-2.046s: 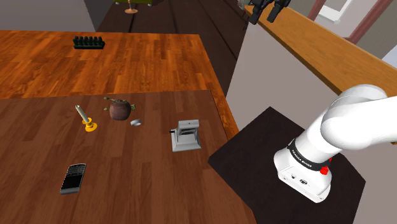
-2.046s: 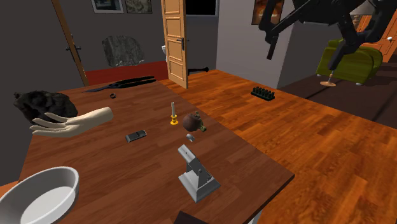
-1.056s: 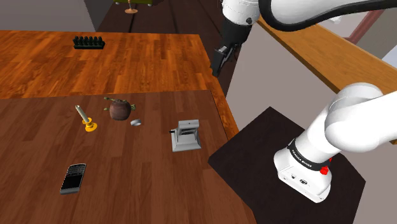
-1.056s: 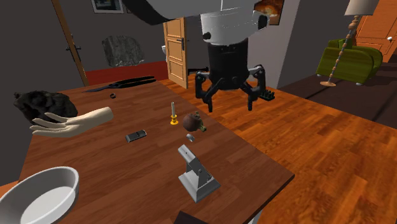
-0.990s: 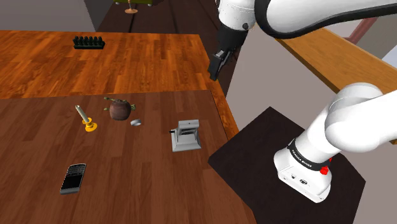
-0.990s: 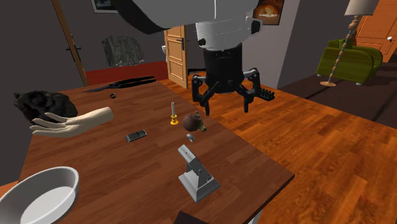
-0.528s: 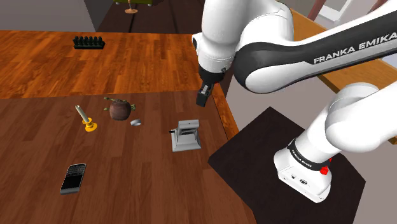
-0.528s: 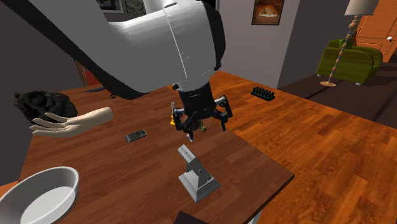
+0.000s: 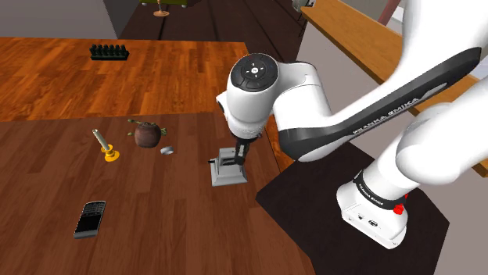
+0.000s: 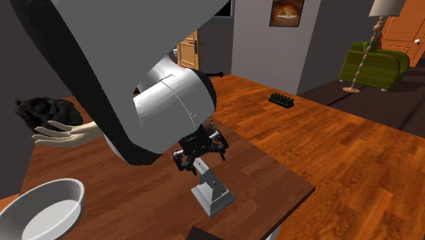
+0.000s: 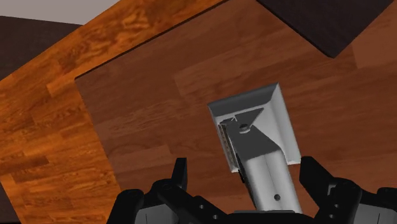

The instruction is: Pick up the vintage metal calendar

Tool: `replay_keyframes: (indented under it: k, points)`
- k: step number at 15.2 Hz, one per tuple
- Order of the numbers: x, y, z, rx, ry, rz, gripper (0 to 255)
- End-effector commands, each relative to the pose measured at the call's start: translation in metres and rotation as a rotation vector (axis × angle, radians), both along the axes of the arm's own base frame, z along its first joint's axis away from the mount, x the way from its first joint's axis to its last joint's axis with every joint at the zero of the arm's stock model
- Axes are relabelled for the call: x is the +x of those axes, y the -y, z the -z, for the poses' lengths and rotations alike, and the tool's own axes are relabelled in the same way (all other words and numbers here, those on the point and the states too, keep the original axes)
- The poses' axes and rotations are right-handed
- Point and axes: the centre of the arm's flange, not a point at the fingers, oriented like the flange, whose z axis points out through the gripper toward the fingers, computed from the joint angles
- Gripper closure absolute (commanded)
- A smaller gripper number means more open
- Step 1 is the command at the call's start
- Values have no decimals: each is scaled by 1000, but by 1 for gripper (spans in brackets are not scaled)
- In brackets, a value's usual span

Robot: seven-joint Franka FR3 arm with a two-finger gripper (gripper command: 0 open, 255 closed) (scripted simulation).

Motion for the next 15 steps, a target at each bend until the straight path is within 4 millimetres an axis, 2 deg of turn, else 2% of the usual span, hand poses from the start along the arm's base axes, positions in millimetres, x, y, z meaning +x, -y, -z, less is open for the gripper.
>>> replay_keyframes:
  k: [1,7,9,10,15]
  points:
    - [-3,-6,11,-10,2,-19,0]
    - [-3,-6,46,-10,2,-19,0]
    - [-3,-6,46,-10,2,-19,0]
    - [-3,-6,45,-10,2,-19,255]
    - [-3,-6,45,-10,2,-19,255]
